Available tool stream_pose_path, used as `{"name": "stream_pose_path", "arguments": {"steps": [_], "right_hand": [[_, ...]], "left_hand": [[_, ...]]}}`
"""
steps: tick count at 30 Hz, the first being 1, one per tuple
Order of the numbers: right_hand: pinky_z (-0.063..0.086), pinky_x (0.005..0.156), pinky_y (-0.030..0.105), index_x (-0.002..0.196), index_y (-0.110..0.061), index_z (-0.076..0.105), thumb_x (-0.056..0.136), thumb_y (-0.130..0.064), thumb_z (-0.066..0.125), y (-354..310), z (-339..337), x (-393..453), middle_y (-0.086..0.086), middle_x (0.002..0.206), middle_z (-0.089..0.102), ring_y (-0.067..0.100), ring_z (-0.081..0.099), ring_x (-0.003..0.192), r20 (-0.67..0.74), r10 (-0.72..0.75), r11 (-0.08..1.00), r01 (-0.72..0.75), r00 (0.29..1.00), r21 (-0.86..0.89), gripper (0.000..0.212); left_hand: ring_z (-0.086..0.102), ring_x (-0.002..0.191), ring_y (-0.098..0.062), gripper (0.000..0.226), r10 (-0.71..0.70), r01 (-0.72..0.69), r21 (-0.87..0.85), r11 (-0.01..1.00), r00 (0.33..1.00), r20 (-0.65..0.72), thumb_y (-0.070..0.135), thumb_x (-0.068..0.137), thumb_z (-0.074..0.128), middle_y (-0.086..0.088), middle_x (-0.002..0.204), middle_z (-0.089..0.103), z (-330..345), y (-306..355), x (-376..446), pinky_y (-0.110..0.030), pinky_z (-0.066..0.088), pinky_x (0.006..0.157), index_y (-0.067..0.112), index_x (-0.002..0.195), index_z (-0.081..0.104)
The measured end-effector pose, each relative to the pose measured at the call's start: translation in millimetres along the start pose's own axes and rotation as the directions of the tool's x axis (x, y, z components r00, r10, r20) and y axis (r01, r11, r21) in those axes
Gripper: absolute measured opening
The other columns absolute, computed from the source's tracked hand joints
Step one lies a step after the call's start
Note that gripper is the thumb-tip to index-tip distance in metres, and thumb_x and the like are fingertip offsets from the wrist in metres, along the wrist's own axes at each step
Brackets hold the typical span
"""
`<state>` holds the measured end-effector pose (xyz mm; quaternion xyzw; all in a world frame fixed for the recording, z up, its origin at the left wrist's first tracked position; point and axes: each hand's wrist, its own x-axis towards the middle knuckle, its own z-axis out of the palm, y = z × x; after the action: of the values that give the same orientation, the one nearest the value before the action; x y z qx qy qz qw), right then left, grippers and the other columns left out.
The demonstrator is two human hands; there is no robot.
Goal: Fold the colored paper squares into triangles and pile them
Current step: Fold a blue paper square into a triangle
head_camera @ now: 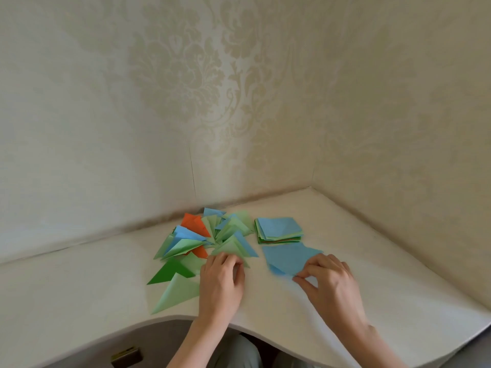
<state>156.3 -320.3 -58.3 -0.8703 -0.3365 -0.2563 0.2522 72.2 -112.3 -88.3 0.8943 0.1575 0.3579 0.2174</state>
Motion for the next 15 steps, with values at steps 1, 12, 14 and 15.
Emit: {"name": "stream_pose_path", "arguments": {"steps": [1, 12, 14, 15], "right_hand": [[0.042, 0.055, 0.031, 0.062, -0.023, 0.067, 0.054, -0.02, 0.092, -1, -5, -2, -0.014, 0.072, 0.058, 0.016, 0.053, 0.064, -0.008, 0.008, 1.0, -0.008, 1.0, -0.011, 0.027], [0.042, 0.063, 0.026, 0.07, -0.034, 0.065, 0.071, -0.045, 0.066, -16, 18, -17, -0.021, 0.075, 0.059, 0.005, 0.057, 0.071, 0.221, 0.003, 0.989, -0.036, 0.975, 0.142, 0.011], [0.045, 0.066, 0.029, 0.073, -0.034, 0.066, 0.074, -0.049, 0.062, -13, 24, -17, -0.022, 0.077, 0.06, 0.005, 0.057, 0.074, 0.246, 0.018, 0.976, -0.07, 0.969, 0.206, 0.015], [0.047, 0.068, 0.029, 0.074, -0.034, 0.067, 0.074, -0.05, 0.062, -11, 26, -16, -0.023, 0.078, 0.06, 0.003, 0.057, 0.075, 0.254, 0.03, 0.963, -0.097, 0.967, 0.252, 0.016]], "left_hand": [[0.052, 0.078, -0.017, 0.016, 0.007, -0.007, -0.006, 1.0, 1.0, 0.004, 0.007, 0.077, 0.071, 0.01, 0.079, 0.058, 0, 1, 0, -0.032, 0.043, 0.071, 0.02, 0.079, 0.062], [0.048, 0.109, 0.005, 0.03, 0.264, -0.14, -0.347, 0.927, 0.901, 0.343, 0.012, 0.081, 0.058, 0.019, 0.108, 0.056, -1, 22, -2, -0.009, 0.035, 0.094, 0.027, 0.107, 0.063], [0.05, 0.106, 0.005, 0.029, 0.253, -0.12, -0.346, 0.931, 0.893, 0.372, 0.016, 0.08, 0.057, 0.021, 0.105, 0.058, -1, 19, -2, -0.013, 0.038, 0.094, 0.028, 0.105, 0.063], [0.051, 0.104, 0.005, 0.028, 0.247, -0.11, -0.35, 0.93, 0.893, 0.376, 0.018, 0.079, 0.057, 0.023, 0.104, 0.058, -1, 18, -1, -0.014, 0.039, 0.093, 0.029, 0.104, 0.064]]}}
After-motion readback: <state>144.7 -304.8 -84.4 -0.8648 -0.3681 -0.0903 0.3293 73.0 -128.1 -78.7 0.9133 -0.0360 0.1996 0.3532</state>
